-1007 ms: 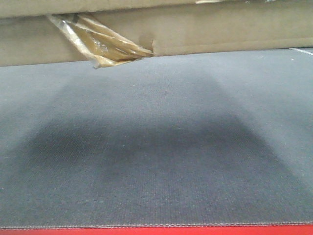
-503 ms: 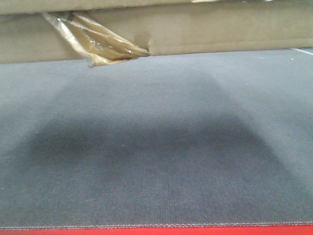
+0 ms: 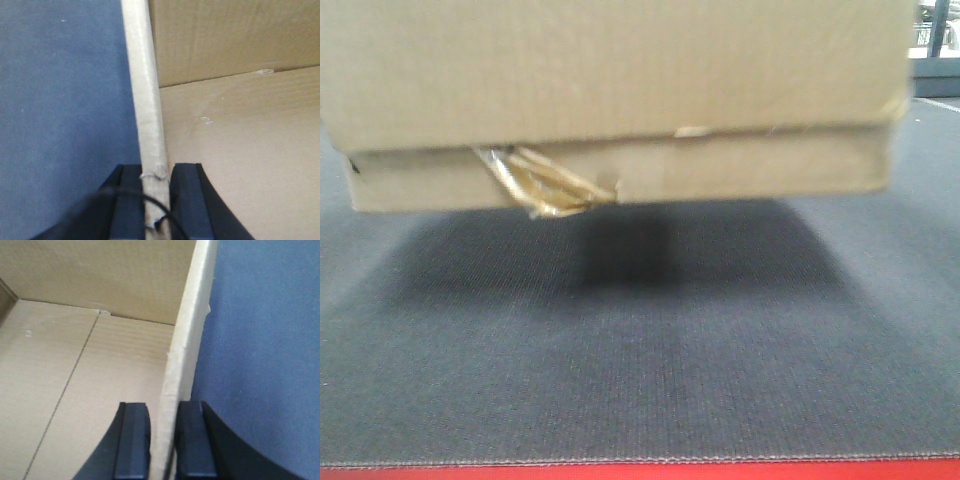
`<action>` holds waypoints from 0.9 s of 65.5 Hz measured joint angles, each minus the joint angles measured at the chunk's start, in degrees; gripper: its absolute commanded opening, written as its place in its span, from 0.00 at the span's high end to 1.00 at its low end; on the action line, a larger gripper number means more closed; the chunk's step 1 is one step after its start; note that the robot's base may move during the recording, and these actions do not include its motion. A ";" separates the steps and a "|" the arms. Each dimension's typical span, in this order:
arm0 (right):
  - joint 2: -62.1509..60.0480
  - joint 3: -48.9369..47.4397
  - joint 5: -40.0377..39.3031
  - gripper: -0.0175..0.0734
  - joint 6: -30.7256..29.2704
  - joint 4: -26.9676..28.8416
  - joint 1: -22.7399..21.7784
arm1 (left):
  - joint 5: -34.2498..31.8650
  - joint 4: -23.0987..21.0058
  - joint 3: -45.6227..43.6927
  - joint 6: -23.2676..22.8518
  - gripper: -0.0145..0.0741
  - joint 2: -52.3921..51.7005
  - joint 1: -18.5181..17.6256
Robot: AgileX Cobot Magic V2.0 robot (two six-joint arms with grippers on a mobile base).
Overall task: Grab carton from right shelf to conveyor
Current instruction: 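Lower the carton with both grippers onto the conveyor belt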
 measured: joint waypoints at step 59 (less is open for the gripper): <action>-2.93 0.00 -3.61 0.63 -0.36 -5.62 -2.79 | -4.31 4.48 0.29 2.72 0.51 -6.50 1.46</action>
